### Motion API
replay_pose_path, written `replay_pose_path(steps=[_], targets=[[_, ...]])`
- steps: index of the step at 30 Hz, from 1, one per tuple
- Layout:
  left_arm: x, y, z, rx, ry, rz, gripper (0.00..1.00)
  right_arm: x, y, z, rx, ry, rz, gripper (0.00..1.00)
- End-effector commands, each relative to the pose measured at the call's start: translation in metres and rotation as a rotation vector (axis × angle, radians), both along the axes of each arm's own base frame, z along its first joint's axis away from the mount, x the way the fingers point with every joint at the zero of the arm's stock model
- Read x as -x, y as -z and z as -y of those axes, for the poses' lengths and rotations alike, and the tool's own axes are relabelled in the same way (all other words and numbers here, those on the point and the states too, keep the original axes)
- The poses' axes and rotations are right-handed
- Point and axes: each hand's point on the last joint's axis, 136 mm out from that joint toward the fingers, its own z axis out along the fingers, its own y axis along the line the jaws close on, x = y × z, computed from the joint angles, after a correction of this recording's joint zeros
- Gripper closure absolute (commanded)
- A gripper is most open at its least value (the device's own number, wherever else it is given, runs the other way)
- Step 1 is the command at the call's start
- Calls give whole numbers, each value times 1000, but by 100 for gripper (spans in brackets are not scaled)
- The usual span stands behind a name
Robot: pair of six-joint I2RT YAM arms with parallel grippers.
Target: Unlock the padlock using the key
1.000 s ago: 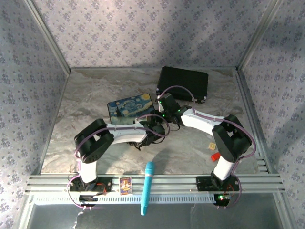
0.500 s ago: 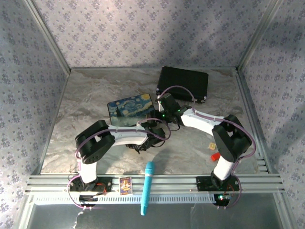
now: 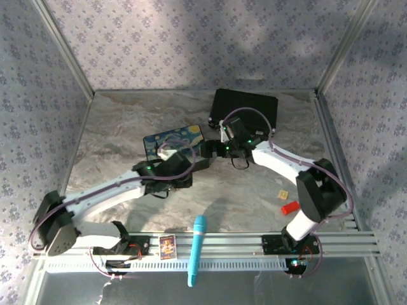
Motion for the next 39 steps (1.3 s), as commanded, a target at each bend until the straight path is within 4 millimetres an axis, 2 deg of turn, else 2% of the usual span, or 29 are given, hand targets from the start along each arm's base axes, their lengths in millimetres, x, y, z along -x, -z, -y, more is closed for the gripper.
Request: replay_pose_path(steps=[1,4,6,9,18,32,39], targets=[[-5,-8,-6,144,-33,13,0,15,-27,1,-46,-13,93,1],[-10,-6,-21,308,-110,-2,0,40,-25,-17,-76,-80,113,3],[-14,-4,-29,425,-169,-9,0,59,-16,-38,-90,-143,106,7],[-17,0,-44,473,-240,0,0,79,-1,-64,-76,-201,106,11],[-17,10,-78,503,-365,7,0,99,55,-125,-28,-278,52,28],[-13,20,-86,478,-392,8,0,102,102,-147,131,-286,52,30],[-13,20,-88,471,-399,14,0,105,119,-144,206,-263,37,36]])
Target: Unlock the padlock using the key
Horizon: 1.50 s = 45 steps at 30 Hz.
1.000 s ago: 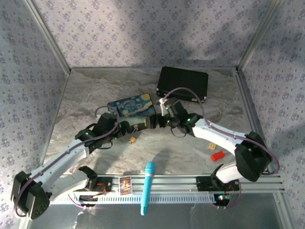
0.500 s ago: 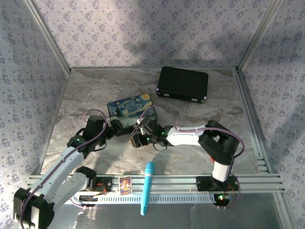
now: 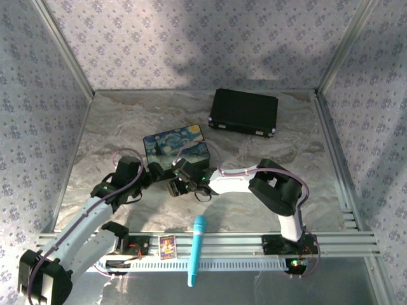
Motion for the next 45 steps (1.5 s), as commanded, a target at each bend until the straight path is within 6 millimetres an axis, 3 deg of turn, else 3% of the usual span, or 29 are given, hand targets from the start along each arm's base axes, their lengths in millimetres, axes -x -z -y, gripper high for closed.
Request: replay_pose_path(steps=[1,15,21,24,27,32,34,36,42,45], targets=[[-2,-7,-1,12,-14,21,0,2,19,6,65,19,-23,37],[-3,-10,-4,0,-23,35,0,10,33,23,36,48,-90,65],[-8,-24,-7,-60,17,81,0,17,24,32,-114,82,-160,76],[-14,-40,-8,-170,88,152,0,17,19,38,-225,93,-199,81],[-20,-59,3,-350,254,228,0,13,14,42,-313,86,-224,85],[-28,-73,31,-815,606,221,0,10,10,53,-439,87,-263,89],[-33,-71,35,-1000,706,163,0,9,14,58,-455,91,-279,90],[-37,-60,45,-1078,825,117,3,9,14,59,-470,88,-283,92],[-43,-29,72,-1104,1032,100,13,5,9,55,-540,120,-288,95],[-35,-7,84,-1084,1145,80,15,1,5,54,-599,167,-290,95]])
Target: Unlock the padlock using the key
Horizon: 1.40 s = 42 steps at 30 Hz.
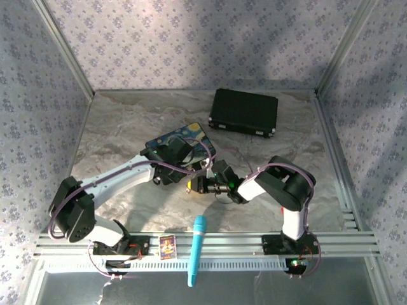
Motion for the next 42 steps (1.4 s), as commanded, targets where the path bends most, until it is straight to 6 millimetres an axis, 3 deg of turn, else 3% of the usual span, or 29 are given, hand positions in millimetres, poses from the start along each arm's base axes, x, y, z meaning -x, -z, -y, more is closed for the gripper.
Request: replay_pose_path(steps=[1,8,13,17,22,31,36,42], targets=[[10,16,10,-67,147,-65,16,-1,6,0,-40,63,-50,96],[19,55,9,-189,167,-150,34,-14,-5,-6,-106,157,-42,96],[24,68,5,-242,209,-154,43,-32,-22,-8,-199,241,-56,98],[28,77,-6,-314,211,-182,44,-47,-38,-11,-260,297,-46,98],[32,83,-8,-318,216,-190,44,-61,-48,0,-272,359,-23,98],[36,90,-13,-330,200,-202,45,-77,-42,15,-247,381,-57,99],[38,94,-14,-334,197,-206,45,-85,-49,21,-297,383,-75,99],[34,89,-14,-327,177,-177,44,-81,-46,19,-229,331,-77,99]])
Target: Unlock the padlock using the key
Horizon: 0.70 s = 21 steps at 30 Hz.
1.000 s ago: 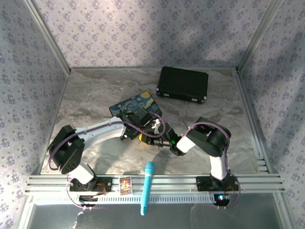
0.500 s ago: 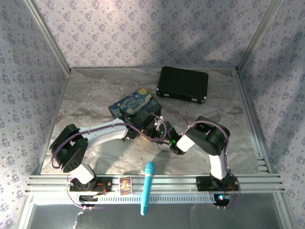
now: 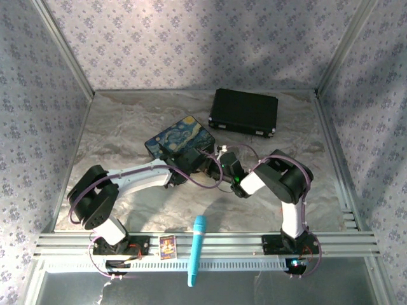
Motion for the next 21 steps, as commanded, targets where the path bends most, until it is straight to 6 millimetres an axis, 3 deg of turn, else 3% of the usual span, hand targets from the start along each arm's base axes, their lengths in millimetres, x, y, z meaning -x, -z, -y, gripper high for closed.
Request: replay_pose_path(steps=[1,9,14,18,21], targets=[[41,49,-24,-65,-15,-222,43,5,-11,-8,-3,-56,15,99],[19,26,-27,-17,-137,-53,32,28,36,17,122,-109,-132,99],[7,12,-27,16,-230,13,13,46,59,36,247,-184,-253,99],[2,0,-35,18,-306,65,2,63,75,61,333,-249,-366,99],[-2,-7,-44,67,-375,100,0,71,78,84,378,-304,-444,98]])
